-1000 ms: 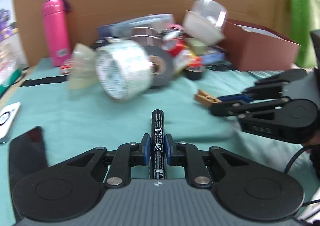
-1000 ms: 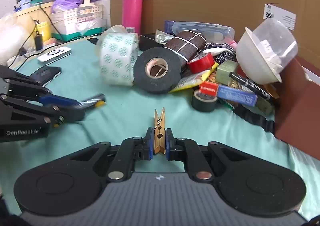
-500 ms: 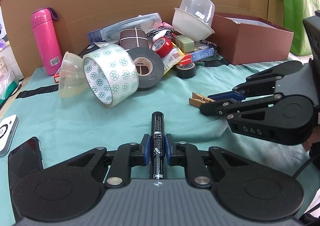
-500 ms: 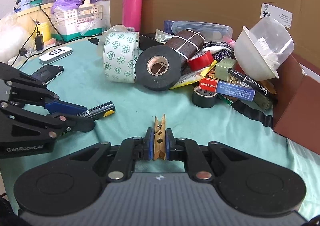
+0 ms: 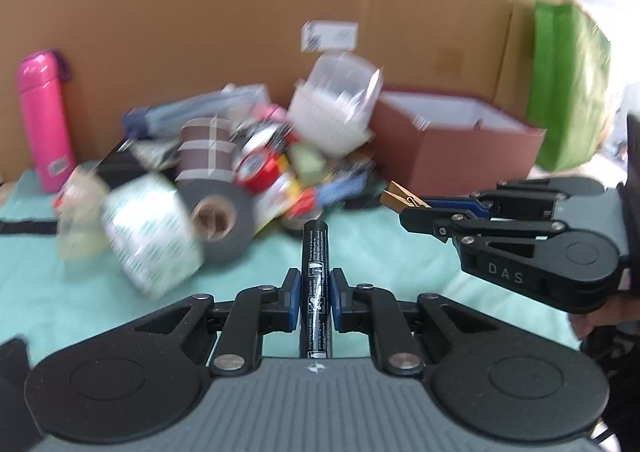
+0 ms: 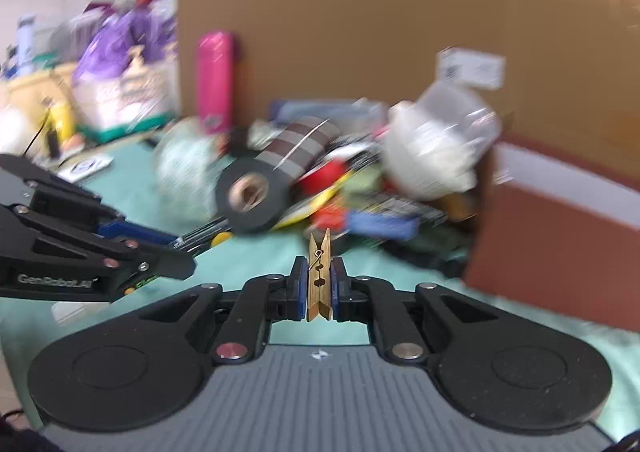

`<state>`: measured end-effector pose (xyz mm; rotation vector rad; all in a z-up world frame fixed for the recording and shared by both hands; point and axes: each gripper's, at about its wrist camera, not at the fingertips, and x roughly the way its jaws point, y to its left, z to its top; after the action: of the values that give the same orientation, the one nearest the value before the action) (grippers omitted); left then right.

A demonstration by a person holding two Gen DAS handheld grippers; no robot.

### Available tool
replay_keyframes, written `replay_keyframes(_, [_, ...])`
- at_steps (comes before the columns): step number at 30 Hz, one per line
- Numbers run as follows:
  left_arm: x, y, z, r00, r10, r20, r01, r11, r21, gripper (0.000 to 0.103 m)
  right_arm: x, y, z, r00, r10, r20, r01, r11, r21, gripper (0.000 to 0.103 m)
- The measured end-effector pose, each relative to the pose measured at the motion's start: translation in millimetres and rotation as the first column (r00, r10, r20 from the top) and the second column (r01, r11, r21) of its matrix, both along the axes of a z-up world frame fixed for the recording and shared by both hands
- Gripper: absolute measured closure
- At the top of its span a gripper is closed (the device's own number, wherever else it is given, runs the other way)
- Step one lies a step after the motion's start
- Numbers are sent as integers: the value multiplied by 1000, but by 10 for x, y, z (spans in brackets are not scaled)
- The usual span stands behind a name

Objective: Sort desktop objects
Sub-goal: 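Carry the marker with the left gripper while the right gripper carries the clothespin to the brown box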

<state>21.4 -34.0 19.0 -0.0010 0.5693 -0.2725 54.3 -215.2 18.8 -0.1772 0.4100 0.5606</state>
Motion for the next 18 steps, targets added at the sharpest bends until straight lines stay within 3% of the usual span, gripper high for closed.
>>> replay_keyframes(8, [327, -443, 394, 994, -60, 92, 65, 997, -49, 88, 265, -596, 321, 977, -186, 107, 175, 979, 106, 94])
replay_keyframes(13, [649, -788, 597, 988, -110, 107, 120, 988, -96, 88, 504, -880, 442, 938, -310, 154, 290, 947, 141, 94])
replay_keyframes(18, [1015, -1182, 730, 983, -141, 113, 153, 983, -102, 88, 854, -1171, 467, 892, -429, 140, 401, 896, 189, 94])
